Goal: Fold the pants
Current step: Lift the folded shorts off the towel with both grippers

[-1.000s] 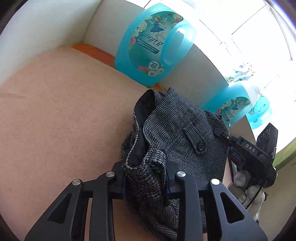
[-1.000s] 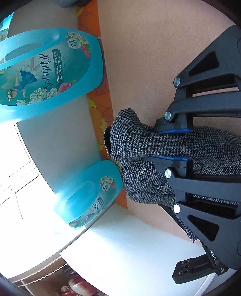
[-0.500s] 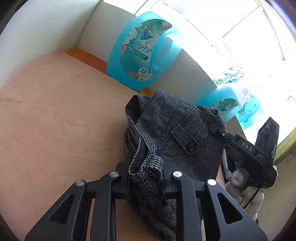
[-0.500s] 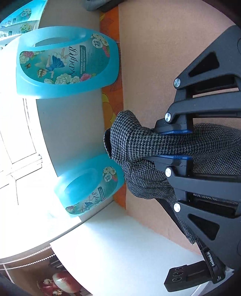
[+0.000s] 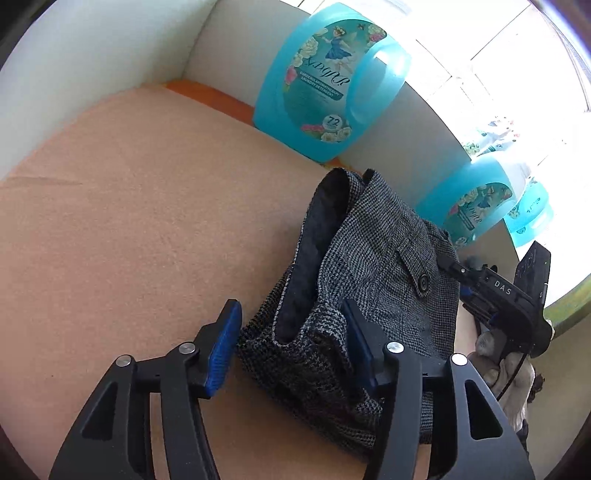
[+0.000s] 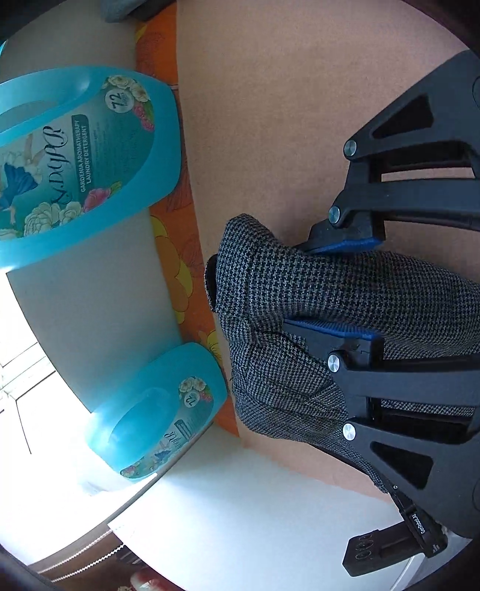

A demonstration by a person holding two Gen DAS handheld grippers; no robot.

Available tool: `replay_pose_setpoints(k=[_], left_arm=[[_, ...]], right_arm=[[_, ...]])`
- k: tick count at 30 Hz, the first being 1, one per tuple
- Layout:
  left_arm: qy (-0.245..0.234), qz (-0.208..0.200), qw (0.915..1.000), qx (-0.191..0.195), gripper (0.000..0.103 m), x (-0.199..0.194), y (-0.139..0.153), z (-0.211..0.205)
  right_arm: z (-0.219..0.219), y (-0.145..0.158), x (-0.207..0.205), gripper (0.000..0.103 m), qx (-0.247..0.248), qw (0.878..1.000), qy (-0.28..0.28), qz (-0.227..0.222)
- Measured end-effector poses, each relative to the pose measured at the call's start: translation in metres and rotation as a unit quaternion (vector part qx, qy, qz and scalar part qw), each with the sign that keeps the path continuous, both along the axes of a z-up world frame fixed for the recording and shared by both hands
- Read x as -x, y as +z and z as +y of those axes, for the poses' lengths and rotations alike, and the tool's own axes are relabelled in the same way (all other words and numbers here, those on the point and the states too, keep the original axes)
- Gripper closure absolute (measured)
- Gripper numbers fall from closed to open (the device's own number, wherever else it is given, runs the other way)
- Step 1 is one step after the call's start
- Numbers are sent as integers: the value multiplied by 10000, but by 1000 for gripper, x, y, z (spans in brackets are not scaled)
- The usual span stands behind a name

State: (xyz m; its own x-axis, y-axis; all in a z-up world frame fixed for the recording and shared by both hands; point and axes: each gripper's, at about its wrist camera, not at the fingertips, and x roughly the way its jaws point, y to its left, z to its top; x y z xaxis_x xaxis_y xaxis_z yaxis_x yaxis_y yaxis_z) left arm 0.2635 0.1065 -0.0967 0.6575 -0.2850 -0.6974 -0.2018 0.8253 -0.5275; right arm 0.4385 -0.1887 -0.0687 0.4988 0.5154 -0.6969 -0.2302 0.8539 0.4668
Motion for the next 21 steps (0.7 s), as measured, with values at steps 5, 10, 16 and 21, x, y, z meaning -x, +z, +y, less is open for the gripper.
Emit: replay_pose_setpoints(k=[5, 10, 16, 21], left_arm=[[182, 127, 9994, 252, 42, 16, -5, 9], [269, 105, 9986, 443, 38, 17, -10, 5], [255, -18, 9992, 294, 35, 9, -9, -10], [190, -176, 9995, 184, 38, -1, -10, -17]], right_arm=[[-15, -16, 5, 32, -74, 9997, -41, 248], [-14, -22, -1, 28, -496, 9975, 165, 466], [9, -24, -3, 28, -714, 9959, 338, 448], [18, -17, 4, 50, -632, 9970, 222, 375]])
